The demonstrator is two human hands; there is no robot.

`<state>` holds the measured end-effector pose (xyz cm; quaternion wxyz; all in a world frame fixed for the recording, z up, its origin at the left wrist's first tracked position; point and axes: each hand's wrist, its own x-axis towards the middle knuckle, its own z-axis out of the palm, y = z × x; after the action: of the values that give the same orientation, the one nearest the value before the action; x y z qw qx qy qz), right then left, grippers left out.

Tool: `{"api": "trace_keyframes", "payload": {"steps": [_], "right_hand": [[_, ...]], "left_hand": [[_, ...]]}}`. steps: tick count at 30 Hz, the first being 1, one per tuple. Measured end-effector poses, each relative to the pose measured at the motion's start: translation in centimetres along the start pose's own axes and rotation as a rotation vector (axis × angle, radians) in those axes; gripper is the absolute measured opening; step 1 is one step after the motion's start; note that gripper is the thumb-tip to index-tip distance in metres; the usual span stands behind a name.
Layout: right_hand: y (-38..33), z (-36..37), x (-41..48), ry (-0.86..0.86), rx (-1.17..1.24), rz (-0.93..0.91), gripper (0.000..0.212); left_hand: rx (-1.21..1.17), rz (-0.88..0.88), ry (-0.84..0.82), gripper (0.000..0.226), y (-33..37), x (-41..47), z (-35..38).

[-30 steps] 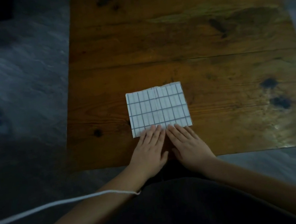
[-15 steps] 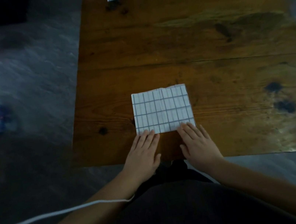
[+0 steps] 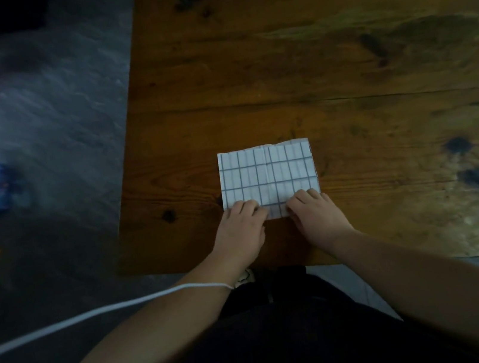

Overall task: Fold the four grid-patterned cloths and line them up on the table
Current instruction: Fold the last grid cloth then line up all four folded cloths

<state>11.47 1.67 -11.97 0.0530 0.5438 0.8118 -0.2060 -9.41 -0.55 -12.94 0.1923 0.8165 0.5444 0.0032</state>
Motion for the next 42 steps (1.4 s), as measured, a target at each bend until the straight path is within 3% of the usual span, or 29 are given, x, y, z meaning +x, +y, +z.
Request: {"api": "trace_keyframes", "payload": {"steps": [7,11,14,16,18,25,29,34,38,42], "right_hand": [[-2.1,-1.4,0.1,-0.031,0.099,0.071,0.012],[-4.4,-2.7,-0.7,-0.048,0.208,0.055,0.014],[-4.1,-2.3,-1.5,-0.044,0.128,-0.058,0.043],[-3.0,-1.6,-1.9,-0.084,0.045,-0.123,0.073],[-1.6,-1.1,-1.9,-0.096,-0.02,-0.142,0.089],[1.2,-0.2,-1.3,-0.106,-0.172,-0.159,0.071],[-0.3,1.1,-2.2,-0.082,-0.187,-0.154,0.074],[-3.2,2.5,-4.2,0.006,-0.155,-0.155,0.07],[-3.3,3.7,-4.6,-0.043,-0.036,-0.17,0.076],[-2.7,3.4,-4.0,-0.072,0.007,-0.135,0.081]], "left_hand": [[-0.039,-0.004,0.066,0.034,1.1,0.6,-0.2],[-0.082,-0.02,0.093,0.022,0.8,0.7,-0.6],[-0.166,-0.035,0.104,0.021,-0.9,0.5,-0.9],[-0.199,0.044,0.123,0.033,-2.5,0.0,-0.6],[-0.23,0.166,0.152,0.043,-4.2,-0.5,-0.2],[-0.145,0.417,0.105,0.034,-7.3,-2.1,0.1],[-0.042,0.26,0.144,0.033,-8.5,-3.7,0.4],[-0.103,0.126,0.138,0.069,-7.1,-6.6,0.4],[-0.13,0.081,0.029,0.066,-8.3,-7.8,0.9],[-0.145,0.072,0.023,0.066,-8.9,-7.6,0.4]]}}
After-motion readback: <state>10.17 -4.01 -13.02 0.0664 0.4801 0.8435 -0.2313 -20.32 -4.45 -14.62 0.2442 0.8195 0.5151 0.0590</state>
